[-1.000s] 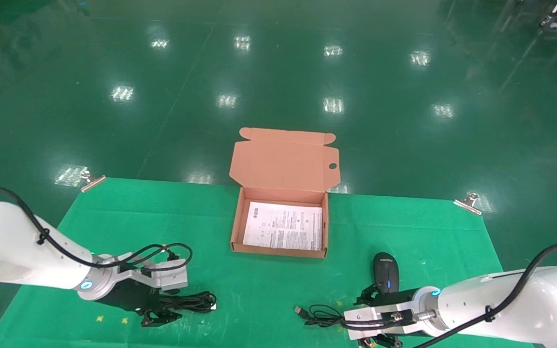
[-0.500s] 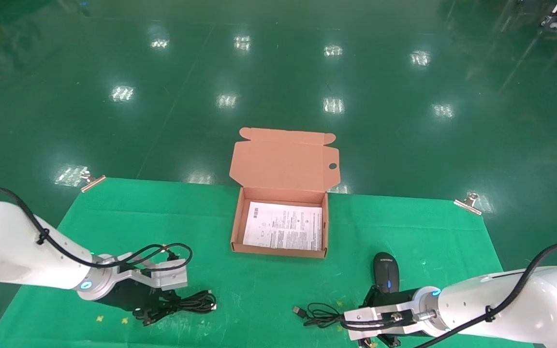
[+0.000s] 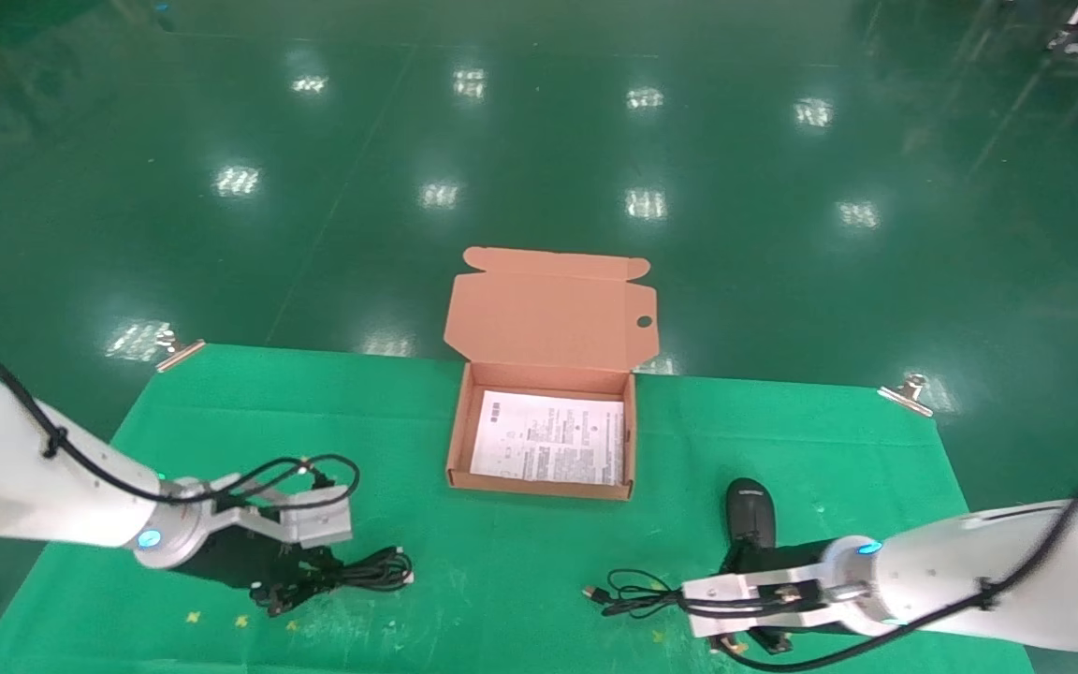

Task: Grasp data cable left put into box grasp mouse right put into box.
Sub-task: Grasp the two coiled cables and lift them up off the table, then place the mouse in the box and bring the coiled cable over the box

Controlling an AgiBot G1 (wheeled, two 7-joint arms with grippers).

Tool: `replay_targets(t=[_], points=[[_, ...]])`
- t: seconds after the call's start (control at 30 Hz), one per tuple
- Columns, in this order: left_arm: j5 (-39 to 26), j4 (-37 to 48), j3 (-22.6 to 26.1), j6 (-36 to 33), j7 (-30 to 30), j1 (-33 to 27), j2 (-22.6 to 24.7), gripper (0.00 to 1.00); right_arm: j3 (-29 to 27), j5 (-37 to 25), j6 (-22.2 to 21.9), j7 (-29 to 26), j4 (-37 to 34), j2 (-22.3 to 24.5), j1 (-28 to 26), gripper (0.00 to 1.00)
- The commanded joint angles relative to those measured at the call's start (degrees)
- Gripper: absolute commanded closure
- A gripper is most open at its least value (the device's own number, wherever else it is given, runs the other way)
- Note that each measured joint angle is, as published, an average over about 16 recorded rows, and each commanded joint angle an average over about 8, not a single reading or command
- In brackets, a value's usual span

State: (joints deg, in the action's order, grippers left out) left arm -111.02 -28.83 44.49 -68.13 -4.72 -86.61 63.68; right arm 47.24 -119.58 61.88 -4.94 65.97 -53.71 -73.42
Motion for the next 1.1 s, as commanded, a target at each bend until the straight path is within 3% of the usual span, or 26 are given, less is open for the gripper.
replay_targets(t=[0.03, 0.23, 0.4, 0.77, 1.1], points=[[0.25, -0.44, -0.19, -0.61, 0.11, -0.47, -0.77, 1.0, -0.4, 0.14, 0.82, -1.0, 1.63, 1.22, -0.38, 1.0], [0.45, -7.27, -1.37, -1.83, -0.77, -3.88, -5.24, 1.0, -3.94, -0.47, 1.64, -5.39, 9.27, 7.66, -3.83, 1.0], [0.63, -14.76, -2.81, -1.41, -3.34, -6.22, -8.11, 1.0, -6.47, 0.15, 1.28, -5.1, 11.4, 8.91, -8.96, 1.0], [-2.25, -28.24, -4.94, 4.43, -10.83, -8.79, -8.67, 1.0, -8.22, 3.76, -0.48, 0.67, 10.28, 2.77, -18.15, 1.0], [-8.87, -32.01, -4.66, 9.69, -16.9, -9.77, -5.9, 1.0, -6.95, 3.87, -3.45, 4.27, 2.83, -6.74, -22.38, 1.0]])
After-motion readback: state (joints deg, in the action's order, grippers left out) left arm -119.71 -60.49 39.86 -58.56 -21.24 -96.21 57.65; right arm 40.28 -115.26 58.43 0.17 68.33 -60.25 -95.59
